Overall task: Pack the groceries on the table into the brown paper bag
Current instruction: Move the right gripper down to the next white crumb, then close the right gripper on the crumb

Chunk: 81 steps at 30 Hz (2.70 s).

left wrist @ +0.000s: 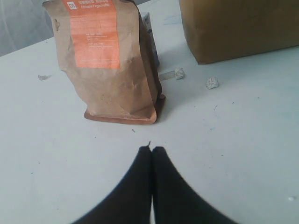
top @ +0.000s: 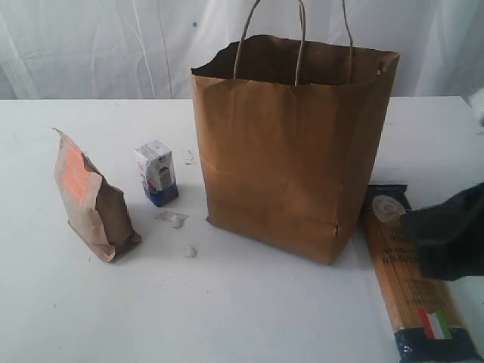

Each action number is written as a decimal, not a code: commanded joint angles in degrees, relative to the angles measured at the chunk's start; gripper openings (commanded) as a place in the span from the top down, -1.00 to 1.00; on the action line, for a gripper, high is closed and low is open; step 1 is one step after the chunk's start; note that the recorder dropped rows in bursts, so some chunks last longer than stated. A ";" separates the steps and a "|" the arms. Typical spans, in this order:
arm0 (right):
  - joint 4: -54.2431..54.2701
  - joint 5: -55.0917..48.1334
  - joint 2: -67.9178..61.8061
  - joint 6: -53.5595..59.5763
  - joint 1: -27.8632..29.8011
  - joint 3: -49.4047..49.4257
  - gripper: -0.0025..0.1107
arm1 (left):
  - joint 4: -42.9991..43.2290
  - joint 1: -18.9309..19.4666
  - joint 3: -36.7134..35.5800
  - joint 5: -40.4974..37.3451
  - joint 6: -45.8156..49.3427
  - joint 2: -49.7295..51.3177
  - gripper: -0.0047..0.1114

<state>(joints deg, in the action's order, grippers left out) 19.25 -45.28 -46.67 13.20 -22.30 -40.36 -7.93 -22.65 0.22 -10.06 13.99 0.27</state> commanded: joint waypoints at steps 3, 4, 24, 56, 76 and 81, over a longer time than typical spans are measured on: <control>0.77 5.76 -10.27 5.25 -9.98 -1.44 0.91 | -0.28 0.22 -0.22 0.01 -0.20 -0.27 0.92; 0.65 7.67 -11.95 5.25 -12.28 -1.77 0.91 | -0.28 0.22 -0.22 0.01 -0.20 -0.27 0.92; -12.36 6.19 -57.24 -5.80 -27.30 -30.73 0.57 | -0.28 0.22 -0.22 0.01 -0.20 -0.27 0.92; -15.03 -2.64 -80.42 -8.74 -24.03 -55.10 0.07 | -0.28 0.22 -0.22 0.01 -0.20 -0.27 0.92; -12.46 -6.51 -77.67 -6.79 -25.91 -56.13 0.86 | -0.28 0.22 -0.22 0.01 -0.20 -0.27 0.92; -12.46 -6.75 -70.05 -6.95 -28.90 -53.28 0.86 | -0.28 0.22 -0.22 0.01 -0.20 -0.27 0.92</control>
<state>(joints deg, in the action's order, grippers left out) 6.73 -51.66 -121.30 5.65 -49.80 -95.38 -7.93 -22.65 0.22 -10.06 13.99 0.27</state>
